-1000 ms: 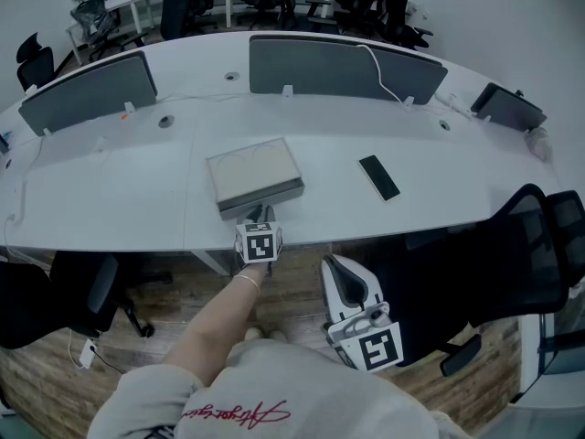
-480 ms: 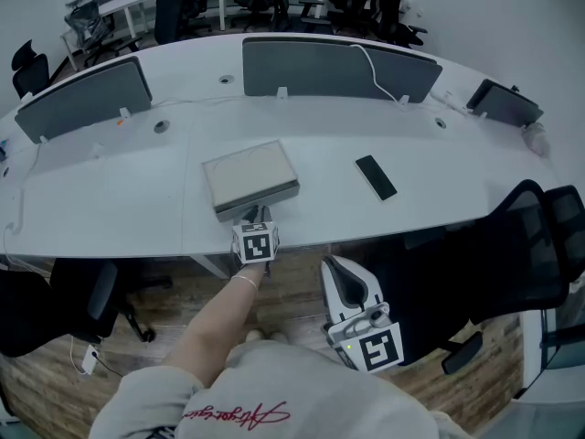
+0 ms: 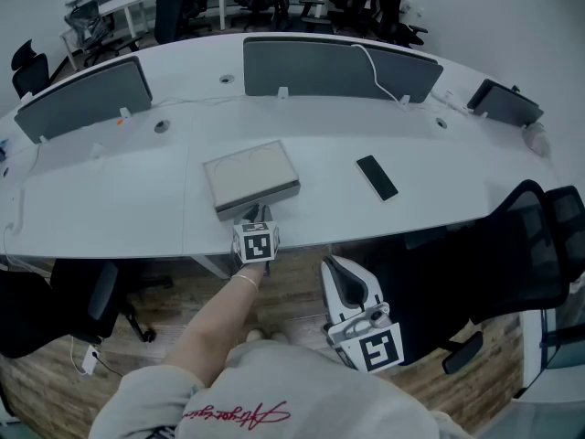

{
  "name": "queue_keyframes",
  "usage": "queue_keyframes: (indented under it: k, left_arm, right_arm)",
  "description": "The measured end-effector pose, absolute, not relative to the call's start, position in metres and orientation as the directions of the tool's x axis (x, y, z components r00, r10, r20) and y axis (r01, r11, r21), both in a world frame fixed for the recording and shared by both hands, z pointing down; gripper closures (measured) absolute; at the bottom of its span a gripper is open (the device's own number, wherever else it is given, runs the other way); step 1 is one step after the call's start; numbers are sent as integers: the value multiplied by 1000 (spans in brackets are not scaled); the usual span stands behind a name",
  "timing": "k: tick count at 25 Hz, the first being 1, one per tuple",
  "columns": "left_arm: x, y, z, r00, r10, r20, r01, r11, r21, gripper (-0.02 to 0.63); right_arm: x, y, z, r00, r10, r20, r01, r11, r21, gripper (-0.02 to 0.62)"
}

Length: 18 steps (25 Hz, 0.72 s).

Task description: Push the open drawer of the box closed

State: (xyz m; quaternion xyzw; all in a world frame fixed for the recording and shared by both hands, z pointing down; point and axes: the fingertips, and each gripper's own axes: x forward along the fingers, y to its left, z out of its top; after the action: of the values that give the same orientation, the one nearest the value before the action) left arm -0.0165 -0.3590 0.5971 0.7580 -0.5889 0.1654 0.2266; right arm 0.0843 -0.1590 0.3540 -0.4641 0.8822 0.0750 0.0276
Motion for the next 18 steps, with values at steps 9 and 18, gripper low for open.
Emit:
queue_keyframes:
  k: [9, 18]
  left_arm:
    - [-18, -364, 598, 252, -818, 518, -968, -209, 140, 531]
    - [-18, -363, 597, 257, -808, 531, -966, -200, 163, 531]
  right_arm:
    - [84, -160, 353, -565, -817, -116, -825, 555, 108, 575]
    - [84, -160, 353, -564, -818, -112, -826, 554, 107, 575]
